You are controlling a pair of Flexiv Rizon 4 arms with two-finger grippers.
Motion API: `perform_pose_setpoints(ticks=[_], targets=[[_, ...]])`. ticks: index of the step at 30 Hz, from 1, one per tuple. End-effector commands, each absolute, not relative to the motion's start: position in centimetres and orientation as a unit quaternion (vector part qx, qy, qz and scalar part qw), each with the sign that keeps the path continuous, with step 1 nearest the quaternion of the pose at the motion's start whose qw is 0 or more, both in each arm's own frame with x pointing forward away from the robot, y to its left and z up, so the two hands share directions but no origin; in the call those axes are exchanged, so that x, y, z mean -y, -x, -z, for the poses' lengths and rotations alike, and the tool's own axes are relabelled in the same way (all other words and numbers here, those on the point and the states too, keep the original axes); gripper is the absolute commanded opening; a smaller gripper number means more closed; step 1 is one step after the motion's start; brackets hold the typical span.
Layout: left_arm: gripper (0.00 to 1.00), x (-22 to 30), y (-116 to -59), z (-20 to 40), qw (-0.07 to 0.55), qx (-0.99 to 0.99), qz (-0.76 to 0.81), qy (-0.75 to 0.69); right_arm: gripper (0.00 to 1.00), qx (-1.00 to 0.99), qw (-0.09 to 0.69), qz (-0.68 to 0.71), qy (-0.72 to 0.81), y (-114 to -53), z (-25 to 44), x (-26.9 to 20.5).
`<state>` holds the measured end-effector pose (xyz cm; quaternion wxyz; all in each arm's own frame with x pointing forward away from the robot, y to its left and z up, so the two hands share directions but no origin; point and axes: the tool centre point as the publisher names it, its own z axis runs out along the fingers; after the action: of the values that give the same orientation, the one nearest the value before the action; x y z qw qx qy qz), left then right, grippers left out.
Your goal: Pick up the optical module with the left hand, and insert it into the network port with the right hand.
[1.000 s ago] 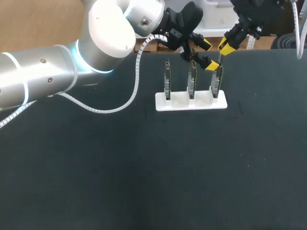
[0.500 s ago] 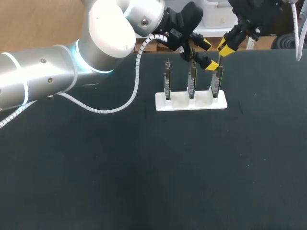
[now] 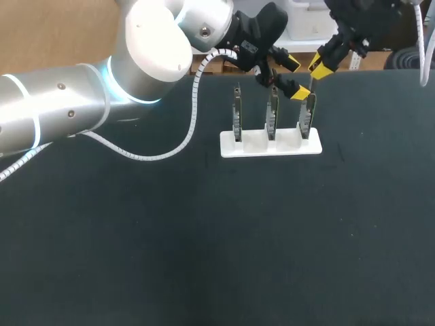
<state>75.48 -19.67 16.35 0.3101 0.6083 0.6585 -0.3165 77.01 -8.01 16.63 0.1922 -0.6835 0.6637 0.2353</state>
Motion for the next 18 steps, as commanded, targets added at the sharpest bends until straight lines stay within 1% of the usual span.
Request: perform_pose_setpoints(ticks=[1, 18], targets=[[1.00, 19.81, -75.73, -16.40, 0.307, -0.659, 0.316, -0.609, 0.00, -0.665, 0.191, -0.235, 0.682, -76.52, -16.45, 8.02], [1.00, 19.81, -75.73, -16.40, 0.307, -0.659, 0.316, -0.609, 0.00, -0.670, 0.190, -0.234, 0.678, -76.72, -16.09, 8.16]])
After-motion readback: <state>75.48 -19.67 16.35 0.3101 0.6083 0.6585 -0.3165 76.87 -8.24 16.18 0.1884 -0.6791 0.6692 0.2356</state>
